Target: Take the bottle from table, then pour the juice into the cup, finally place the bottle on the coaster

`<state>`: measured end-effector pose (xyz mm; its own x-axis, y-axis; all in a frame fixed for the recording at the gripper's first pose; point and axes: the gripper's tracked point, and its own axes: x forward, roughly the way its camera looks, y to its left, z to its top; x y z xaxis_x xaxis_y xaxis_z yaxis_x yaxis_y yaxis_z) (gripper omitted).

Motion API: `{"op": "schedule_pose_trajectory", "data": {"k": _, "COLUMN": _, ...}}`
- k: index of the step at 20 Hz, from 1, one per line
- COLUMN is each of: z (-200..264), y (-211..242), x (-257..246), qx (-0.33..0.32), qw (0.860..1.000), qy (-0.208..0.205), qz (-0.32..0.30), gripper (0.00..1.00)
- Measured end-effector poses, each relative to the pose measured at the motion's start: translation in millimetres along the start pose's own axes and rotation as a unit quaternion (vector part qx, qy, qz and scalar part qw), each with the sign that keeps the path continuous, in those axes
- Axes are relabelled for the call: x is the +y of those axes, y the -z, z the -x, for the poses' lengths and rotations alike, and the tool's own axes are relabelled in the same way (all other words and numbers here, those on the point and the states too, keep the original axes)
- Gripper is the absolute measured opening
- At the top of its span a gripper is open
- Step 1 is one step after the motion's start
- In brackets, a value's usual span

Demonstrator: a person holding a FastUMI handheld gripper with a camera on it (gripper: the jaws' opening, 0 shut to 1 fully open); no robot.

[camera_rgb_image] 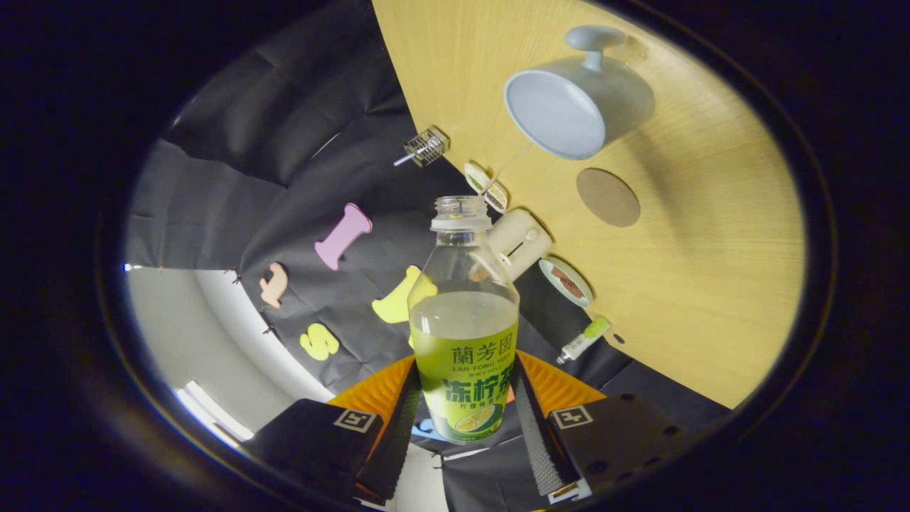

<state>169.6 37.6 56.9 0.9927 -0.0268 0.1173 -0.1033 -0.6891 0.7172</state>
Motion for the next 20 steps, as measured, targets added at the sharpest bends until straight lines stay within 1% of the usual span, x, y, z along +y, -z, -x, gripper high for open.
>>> {"op": "schedule_pose_trajectory", "data": {"k": 6, "z": 0.4, "y": 0.8, "x": -4.9, "qx": 0.002, "qw": 1.0, "qy": -0.003, "qz": 0.027, "gripper": 0.74}}
{"op": "schedule_pose_trajectory", "data": {"k": 8, "z": 2.0, "y": 2.2, "x": -10.8, "qx": 0.002, "qw": 0.999, "qy": -0.001, "qz": 0.049, "gripper": 0.74}}
{"op": "schedule_pose_trajectory", "data": {"k": 11, "z": 10.5, "y": 3.4, "x": -25.8, "qx": 0.01, "qw": 0.994, "qy": 0.025, "qz": 0.108, "gripper": 0.74}}
{"op": "schedule_pose_trajectory", "data": {"k": 14, "z": 18.9, "y": 3.2, "x": -39.7, "qx": 0.02, "qw": 0.982, "qy": 0.038, "qz": 0.182, "gripper": 0.74}}
{"op": "schedule_pose_trajectory", "data": {"k": 16, "z": 25.8, "y": 3.9, "x": -55.0, "qx": 0.028, "qw": 0.972, "qy": 0.047, "qz": 0.229, "gripper": 0.75}}
{"op": "schedule_pose_trajectory", "data": {"k": 18, "z": 31.5, "y": 3.3, "x": -66.9, "qx": 0.038, "qw": 0.957, "qy": 0.057, "qz": 0.283, "gripper": 0.74}}
{"op": "schedule_pose_trajectory", "data": {"k": 20, "z": 34.7, "y": 6.8, "x": -78.1, "qx": 0.051, "qw": 0.936, "qy": 0.07, "qz": 0.34, "gripper": 0.75}}
